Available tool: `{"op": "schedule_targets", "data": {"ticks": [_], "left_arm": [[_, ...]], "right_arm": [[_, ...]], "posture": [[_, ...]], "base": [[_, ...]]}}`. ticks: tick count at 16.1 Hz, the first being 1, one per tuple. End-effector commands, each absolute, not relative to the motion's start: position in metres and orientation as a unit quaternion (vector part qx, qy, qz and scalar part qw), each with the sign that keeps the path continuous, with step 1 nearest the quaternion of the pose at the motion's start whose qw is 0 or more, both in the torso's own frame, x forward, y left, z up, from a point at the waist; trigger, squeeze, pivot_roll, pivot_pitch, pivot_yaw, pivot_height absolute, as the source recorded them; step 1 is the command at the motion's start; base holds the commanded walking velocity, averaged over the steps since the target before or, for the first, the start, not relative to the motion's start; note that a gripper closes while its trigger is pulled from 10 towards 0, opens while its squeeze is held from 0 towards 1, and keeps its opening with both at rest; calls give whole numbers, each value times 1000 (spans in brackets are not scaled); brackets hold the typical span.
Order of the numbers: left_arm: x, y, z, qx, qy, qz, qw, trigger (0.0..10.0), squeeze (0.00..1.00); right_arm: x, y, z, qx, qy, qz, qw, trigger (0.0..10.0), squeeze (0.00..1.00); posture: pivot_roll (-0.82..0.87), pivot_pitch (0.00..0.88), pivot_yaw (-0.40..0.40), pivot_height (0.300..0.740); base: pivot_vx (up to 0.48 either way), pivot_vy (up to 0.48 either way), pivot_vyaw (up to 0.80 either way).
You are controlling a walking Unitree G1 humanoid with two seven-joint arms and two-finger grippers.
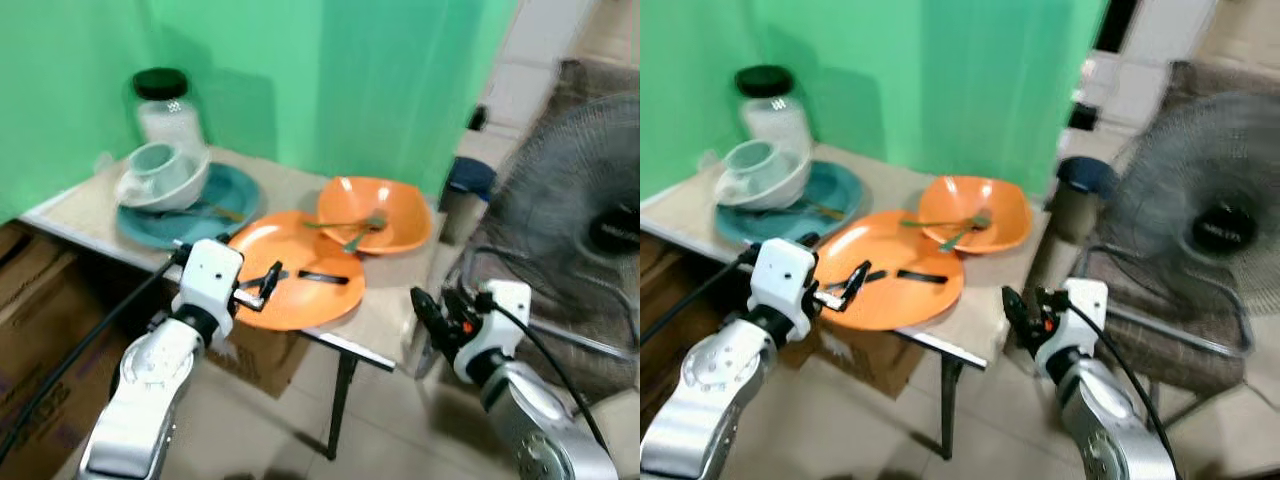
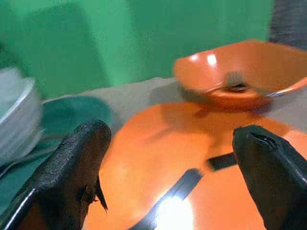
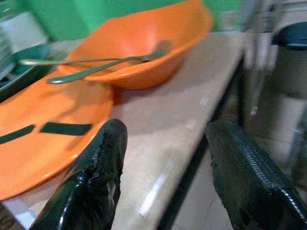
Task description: Setting the table
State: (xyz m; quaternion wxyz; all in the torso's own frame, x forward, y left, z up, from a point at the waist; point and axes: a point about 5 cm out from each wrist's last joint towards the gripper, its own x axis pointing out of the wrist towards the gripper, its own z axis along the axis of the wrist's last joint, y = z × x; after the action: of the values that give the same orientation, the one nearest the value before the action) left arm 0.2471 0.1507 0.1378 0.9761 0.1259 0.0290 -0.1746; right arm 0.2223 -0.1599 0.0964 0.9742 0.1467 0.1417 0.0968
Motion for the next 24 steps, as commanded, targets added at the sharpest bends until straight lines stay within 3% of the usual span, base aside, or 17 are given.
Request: {"op": "schedule_targets", "data": {"ticks": [1,9,16,24], "left_arm": [[247,149,141,125,22,-176,976,10000,0],[246,154,143,126,21,-150,980,10000,0],[250,154,146,132,12,-108,985,10000,0],[240,161,135,110,40,-90,989,10000,0]], "right_arm": [[222,-163,103,144,122,86,978,10000,0],[224,-160,101,129,124,84,980,10000,0],[230,-161,101,109,118,101,982,10000,0],[237,-172,103,79,112,97,986,10000,0]], "posture": [[65,0,-35,740],[76,0,-37,740],[87,0,-43,740],[88,0,-61,740]], "base": [[0,446,-788],[0,367,-169],[0,-480,0],[0,0,0]]}}
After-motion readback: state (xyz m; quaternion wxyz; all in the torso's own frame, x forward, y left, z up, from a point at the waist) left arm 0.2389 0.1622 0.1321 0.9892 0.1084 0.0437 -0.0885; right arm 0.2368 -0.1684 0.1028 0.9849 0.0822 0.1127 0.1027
